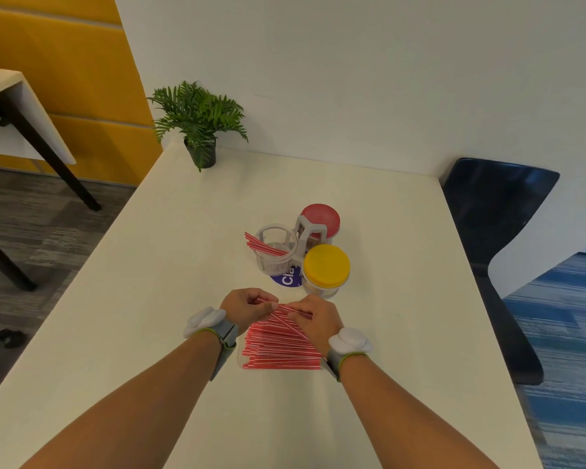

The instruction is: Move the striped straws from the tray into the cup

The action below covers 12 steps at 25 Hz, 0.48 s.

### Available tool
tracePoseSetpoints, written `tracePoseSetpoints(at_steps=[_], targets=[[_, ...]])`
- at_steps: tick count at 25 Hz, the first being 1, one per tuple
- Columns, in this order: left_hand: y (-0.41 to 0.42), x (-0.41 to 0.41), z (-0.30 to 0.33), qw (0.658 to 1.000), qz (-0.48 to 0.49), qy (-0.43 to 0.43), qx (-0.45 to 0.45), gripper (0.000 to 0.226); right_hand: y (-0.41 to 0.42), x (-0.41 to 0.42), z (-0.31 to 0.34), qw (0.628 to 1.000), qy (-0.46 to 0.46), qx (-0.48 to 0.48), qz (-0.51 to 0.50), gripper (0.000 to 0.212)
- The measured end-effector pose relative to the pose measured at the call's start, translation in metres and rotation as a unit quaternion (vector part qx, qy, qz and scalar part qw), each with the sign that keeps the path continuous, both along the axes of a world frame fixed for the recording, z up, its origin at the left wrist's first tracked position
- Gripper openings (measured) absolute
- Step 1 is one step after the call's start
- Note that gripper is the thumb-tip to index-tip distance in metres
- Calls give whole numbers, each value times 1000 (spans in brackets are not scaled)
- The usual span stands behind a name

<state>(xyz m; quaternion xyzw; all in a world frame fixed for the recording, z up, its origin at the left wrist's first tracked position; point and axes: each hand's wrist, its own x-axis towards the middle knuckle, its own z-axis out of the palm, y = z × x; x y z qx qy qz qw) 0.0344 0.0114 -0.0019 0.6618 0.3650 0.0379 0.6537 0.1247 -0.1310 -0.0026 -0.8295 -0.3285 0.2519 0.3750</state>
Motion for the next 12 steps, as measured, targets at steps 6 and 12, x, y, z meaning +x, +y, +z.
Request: tracePoseSetpoints(at_steps=[6,12], targets=[[8,-5,1,999,50,-12,-5,24,-11,-1,-3,1000,-10,-26,-3,37],[36,-9,19,997,62,-38,24,17,-39,4,-27,994,-51,-92,-28,62]])
